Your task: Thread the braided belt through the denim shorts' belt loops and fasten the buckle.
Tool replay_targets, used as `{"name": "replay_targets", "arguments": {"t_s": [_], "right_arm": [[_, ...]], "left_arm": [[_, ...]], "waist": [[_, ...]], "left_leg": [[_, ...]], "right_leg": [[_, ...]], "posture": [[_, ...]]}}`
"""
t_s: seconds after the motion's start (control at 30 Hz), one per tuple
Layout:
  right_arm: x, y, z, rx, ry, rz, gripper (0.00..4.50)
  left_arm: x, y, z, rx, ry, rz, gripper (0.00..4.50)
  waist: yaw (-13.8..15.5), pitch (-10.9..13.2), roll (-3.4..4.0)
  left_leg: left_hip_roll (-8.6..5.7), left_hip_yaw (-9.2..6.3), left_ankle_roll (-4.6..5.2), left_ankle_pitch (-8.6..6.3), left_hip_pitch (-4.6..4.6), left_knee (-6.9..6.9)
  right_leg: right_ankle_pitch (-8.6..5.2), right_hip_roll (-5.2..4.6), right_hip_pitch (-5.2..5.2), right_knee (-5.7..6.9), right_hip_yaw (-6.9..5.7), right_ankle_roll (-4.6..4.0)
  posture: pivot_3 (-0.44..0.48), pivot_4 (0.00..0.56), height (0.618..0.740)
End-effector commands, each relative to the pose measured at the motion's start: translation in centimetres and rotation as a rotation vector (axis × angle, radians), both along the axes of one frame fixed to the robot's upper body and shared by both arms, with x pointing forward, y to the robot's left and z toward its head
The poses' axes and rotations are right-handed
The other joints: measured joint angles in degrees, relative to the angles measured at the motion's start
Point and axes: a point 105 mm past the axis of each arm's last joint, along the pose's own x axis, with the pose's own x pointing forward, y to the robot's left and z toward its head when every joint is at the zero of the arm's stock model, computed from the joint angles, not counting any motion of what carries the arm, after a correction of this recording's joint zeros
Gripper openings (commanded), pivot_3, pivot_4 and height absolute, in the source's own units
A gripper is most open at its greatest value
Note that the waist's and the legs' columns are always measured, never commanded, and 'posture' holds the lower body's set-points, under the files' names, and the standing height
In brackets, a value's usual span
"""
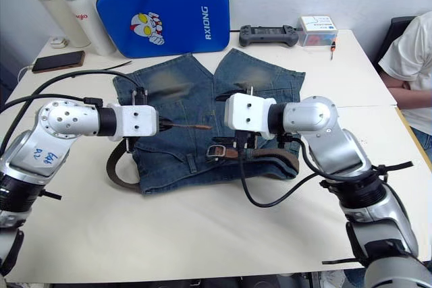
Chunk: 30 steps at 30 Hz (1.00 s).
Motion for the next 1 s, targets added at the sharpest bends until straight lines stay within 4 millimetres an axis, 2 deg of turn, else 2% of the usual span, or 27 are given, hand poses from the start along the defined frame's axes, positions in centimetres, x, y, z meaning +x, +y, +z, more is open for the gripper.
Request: {"name": "replay_targets", "arguments": {"t_s": [0.03, 0.07, 0.13, 0.17, 0.23, 0.27, 0.33, 0.53, 0.6, 0.67, 0.7, 0.83, 0.9, 1.0], "right_arm": [[-0.2, 0.7, 0.6, 0.029, -0.008, -0.003, 3.91], [-0.1, 0.9, 0.5, 0.042, 0.007, -0.006, 3.71], [0.0, 1.2, 0.1, 0.046, 0.028, -0.004, 2.81], [0.0, 1.3, 0.1, 0.051, 0.032, -0.005, 2.22], [0.1, 1.4, 0.1, 0.057, 0.036, -0.006, 1.38], [0.1, 1.4, 0.1, 0.058, 0.038, -0.007, 0.72], [0.2, 1.4, 0.1, 0.061, 0.042, -0.009, 0.07], [1.0, 1.3, 0.0, 0.059, 0.038, -0.04, 0.07], [1.3, 1.3, 0.2, 0.064, 0.032, -0.048, 0.0], [1.6, 1.4, 0.4, 0.072, 0.022, -0.054, 0.0], [1.8, 1.5, 0.5, 0.073, 0.013, -0.058, 0.0], [2.4, 2.1, 0.7, 0.088, -0.018, -0.062, 0.0], [2.5, 2.4, 0.8, 0.099, -0.037, -0.06, 0.0], [2.5, 2.7, 0.8, 0.104, -0.079, -0.042, 0.0]], "left_arm": [[0.1, -0.1, 1.1, 0.005, -0.051, -0.012, 0.0], [0.1, -0.3, 1.3, -0.02, -0.043, -0.01, 0.0], [-0.1, -0.6, 1.5, -0.05, -0.032, -0.012, 0.0], [-0.2, -0.6, 1.6, -0.053, -0.032, -0.01, 0.0], [-0.1, -0.5, 1.7, -0.067, -0.029, 0.004, 0.0], [-0.1, -0.4, 1.9, -0.084, -0.026, 0.014, 0.0], [-0.1, -0.4, 2.1, -0.115, -0.016, 0.034, 0.0], [-0.2, 0.7, 2.9, -0.236, 0.026, 0.13, 0.0], [-0.3, 1.2, 3.2, -0.315, 0.071, 0.171, 0.88], [-0.8, 2.2, 3.5, -0.419, 0.157, 0.234, 1.4], [-0.9, 2.9, 4.2, -0.514, 0.21, 0.288, 1.93], [-2.4, 5.0, 6.5, -0.821, 0.42, 0.424, 3.5], [-3.2, 5.8, 7.1, -0.898, 0.489, 0.472, 4.33], [-4.7, 6.3, 7.6, -1.038, 0.619, 0.472, 4.43]], "waist": [[0.0, 0.0, 0.0], [0.0, 0.0, 0.0], [0.02, 0.0, 0.0], [-0.03, 0.0, 0.0], [-0.04, 0.0, 0.0], [-0.04, 0.0, 0.0], [-0.02, 0.0, 0.0], [-0.04, 0.0, 0.0], [-0.06, 0.0, 0.0], [-0.13, 0.0, 0.0], [-0.18, 0.0, 0.0], [-0.14, 0.0, 0.0], [-0.15, -0.02, -0.05], [-0.18, -0.03, -0.06]], "left_leg": [[0.0, 0.0, 0.0, 0.0, 0.0, 0.01], [0.0, 0.0, 0.0, 0.0, 0.0, 0.02], [0.0, -0.01, 0.0, 0.0, 0.0, 0.03], [0.0, -0.02, 0.0, 0.0, 0.0, 0.03], [0.0, -0.02, 0.0, 0.0, 0.0, 0.03], [0.0, -0.02, -0.01, 0.0, 0.0, 0.04], [0.0, -0.03, -0.01, 0.01, 0.0, 0.04], [0.0, -0.03, -0.01, 0.01, 0.0, 0.06], [0.0, -0.04, -0.02, 0.01, 0.0, 0.07], [0.0, -0.04, -0.02, 0.01, 0.0, 0.08], [0.0, -0.03, -0.02, 0.01, 0.0, 0.08], [0.0, -0.07, -0.05, 0.03, 0.0, 0.1], [0.0, -0.1, -0.05, 0.03, 0.0, 0.14], [-0.03, -0.12, -0.05, 0.02, 0.03, 0.16]], "right_leg": [[0.0, 0.0, 0.0, 0.0, 0.0, 0.0], [0.0, 0.0, 0.0, 0.0, 0.0, 0.0], [0.0, 0.0, 0.0, 0.02, -0.01, 0.0], [0.0, 0.0, 0.0, 0.03, -0.01, 0.0], [0.0, 0.0, -0.01, 0.04, -0.01, 0.0], [0.0, 0.0, -0.01, 0.05, -0.01, 0.0], [0.0, 0.0, 0.0, 0.05, -0.02, 0.0], [0.0, 0.0, -0.01, 0.09, -0.02, 0.0], [0.0, 0.0, -0.01, 0.1, -0.02, 0.0], [0.0, 0.0, 0.0, 0.11, -0.02, 0.0], [0.0, 0.0, -0.01, 0.12, -0.01, 0.0], [0.0, 0.01, -0.04, 0.22, -0.02, 0.0], [0.0, 0.01, -0.03, 0.24, -0.04, 0.0], [0.0, 0.01, -0.04, 0.37, -0.04, 0.0]], "posture": [[0.0, 0.15, 0.74], [0.0, 0.15, 0.74], [0.0, 0.15, 0.74], [0.0, 0.15, 0.74], [0.0, 0.15, 0.74], [0.0, 0.15, 0.74], [0.0, 0.15, 0.74], [0.0, 0.15, 0.74], [0.0, 0.15, 0.74], [0.0, 0.15, 0.74], [0.0, 0.15, 0.74], [0.0, 0.15, 0.74], [0.0, 0.15, 0.74], [0.0, 0.15, 0.74]]}}
